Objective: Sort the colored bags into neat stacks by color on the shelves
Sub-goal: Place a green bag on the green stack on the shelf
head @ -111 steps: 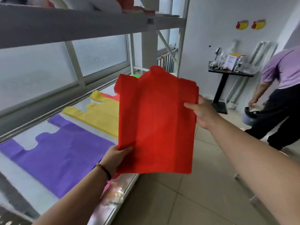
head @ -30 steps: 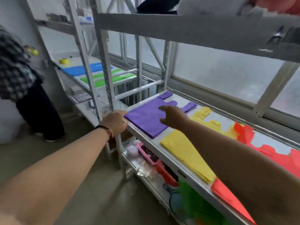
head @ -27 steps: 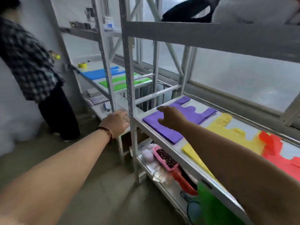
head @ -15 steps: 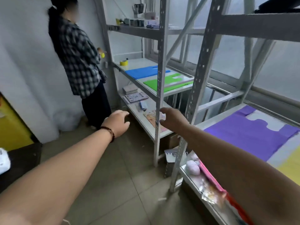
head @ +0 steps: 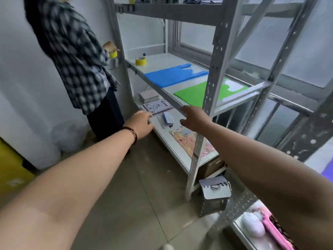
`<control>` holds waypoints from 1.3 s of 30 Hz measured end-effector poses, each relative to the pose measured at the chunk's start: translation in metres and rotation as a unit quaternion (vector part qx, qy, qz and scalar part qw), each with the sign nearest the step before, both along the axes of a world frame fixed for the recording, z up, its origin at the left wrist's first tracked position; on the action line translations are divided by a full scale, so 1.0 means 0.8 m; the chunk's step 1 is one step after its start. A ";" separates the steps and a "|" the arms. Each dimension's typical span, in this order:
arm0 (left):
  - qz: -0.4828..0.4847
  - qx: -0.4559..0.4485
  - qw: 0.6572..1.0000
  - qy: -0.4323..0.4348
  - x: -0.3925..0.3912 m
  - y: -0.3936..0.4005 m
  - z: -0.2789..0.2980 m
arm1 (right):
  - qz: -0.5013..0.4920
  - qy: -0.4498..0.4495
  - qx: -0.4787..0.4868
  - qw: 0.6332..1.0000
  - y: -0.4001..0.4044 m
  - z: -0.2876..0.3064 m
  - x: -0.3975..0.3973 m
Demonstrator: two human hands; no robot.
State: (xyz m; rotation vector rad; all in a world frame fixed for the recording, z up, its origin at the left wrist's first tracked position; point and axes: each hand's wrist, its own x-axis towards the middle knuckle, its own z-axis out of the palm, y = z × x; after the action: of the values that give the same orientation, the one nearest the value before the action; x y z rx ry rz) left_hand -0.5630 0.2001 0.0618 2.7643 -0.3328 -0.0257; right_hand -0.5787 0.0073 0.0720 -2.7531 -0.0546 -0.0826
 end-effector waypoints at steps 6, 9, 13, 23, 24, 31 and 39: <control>-0.051 0.002 0.999 0.018 0.167 -0.027 -0.004 | -0.053 0.030 0.023 0.998 -0.006 -0.001 0.147; -0.079 -0.006 0.996 0.035 0.248 -0.046 -0.013 | -0.089 0.031 0.023 0.995 -0.017 -0.010 0.211; -0.125 -0.015 0.990 0.059 0.361 -0.082 -0.039 | -0.177 0.035 0.027 0.983 -0.040 -0.038 0.297; -0.174 -0.060 0.963 0.197 0.587 -0.212 -0.089 | -0.499 0.082 0.066 0.860 -0.145 -0.089 0.417; -0.156 -0.081 0.959 0.225 0.596 -0.222 -0.098 | -0.532 0.096 0.075 0.838 -0.154 -0.095 0.418; -0.051 -0.224 0.884 0.407 0.625 -0.289 -0.122 | -0.645 0.144 0.134 0.738 -0.193 -0.129 0.407; -0.138 -0.045 0.818 0.557 0.647 -0.315 -0.131 | -0.677 0.097 0.233 0.692 -0.210 -0.135 0.420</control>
State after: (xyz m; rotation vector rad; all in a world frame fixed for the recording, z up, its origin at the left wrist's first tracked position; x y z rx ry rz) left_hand -0.0457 -0.0522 -0.0429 2.0923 -0.3593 -1.5511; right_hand -0.2427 -0.1606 -0.0360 -1.6885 1.7560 -0.1543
